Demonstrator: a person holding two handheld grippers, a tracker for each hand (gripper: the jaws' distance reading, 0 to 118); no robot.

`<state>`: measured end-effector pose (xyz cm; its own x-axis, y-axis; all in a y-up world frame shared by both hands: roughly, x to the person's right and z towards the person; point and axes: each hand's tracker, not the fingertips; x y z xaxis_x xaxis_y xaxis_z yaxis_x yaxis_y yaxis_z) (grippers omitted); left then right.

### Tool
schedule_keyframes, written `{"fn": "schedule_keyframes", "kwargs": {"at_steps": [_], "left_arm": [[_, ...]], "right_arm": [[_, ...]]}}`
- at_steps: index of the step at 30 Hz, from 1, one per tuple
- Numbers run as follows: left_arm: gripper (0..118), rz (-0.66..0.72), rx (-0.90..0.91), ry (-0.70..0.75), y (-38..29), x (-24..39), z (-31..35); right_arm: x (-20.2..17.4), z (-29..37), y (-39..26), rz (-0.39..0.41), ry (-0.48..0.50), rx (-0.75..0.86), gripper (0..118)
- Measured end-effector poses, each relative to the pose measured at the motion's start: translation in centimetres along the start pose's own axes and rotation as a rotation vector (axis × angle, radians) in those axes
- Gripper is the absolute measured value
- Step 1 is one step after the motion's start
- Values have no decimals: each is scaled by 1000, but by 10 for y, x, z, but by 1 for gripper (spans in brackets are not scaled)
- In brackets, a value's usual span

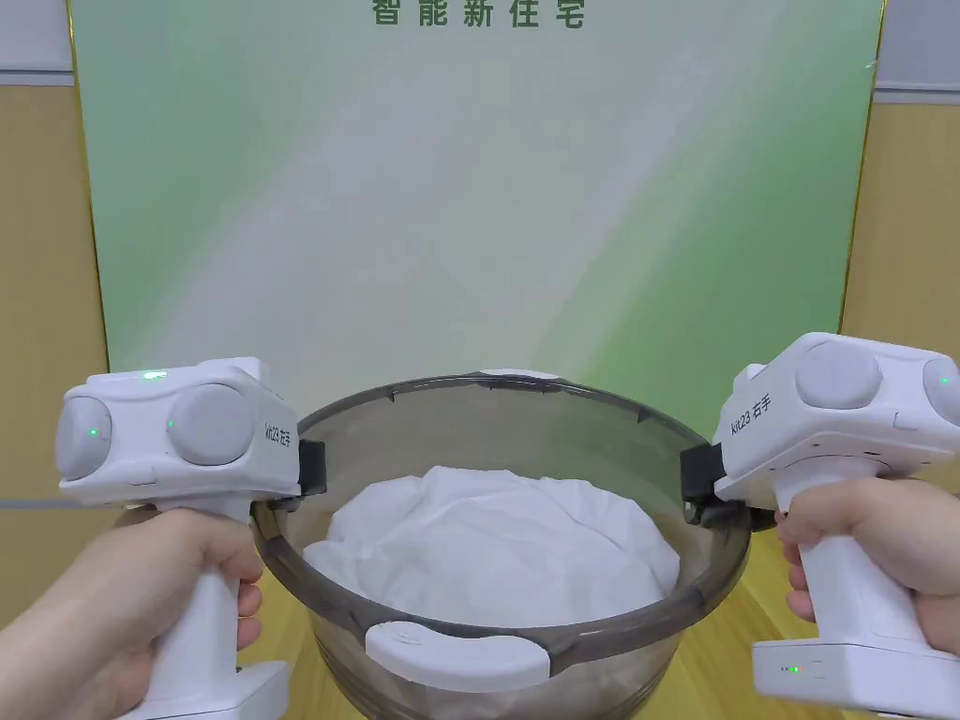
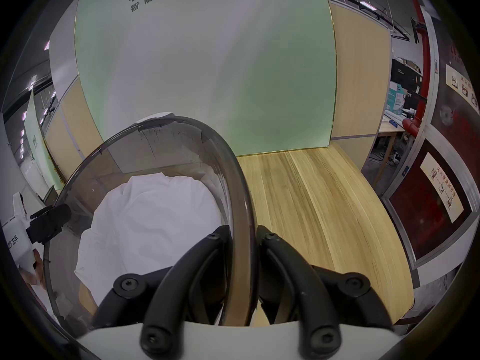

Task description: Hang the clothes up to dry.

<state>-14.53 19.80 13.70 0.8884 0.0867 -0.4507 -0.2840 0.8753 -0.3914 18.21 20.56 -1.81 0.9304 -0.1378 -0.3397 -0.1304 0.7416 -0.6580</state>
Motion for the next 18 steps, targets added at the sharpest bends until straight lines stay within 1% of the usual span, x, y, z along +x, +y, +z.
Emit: {"fn": "schedule_keyframes", "kwargs": {"at_steps": [13,18], "left_arm": [[19,-3,1,3,-1,4,2],[19,-9,3,12,0,5,1]], "right_arm": [[5,2,-1,-1,9,4,17],[1,2,-3,19,1,4,17]]}}
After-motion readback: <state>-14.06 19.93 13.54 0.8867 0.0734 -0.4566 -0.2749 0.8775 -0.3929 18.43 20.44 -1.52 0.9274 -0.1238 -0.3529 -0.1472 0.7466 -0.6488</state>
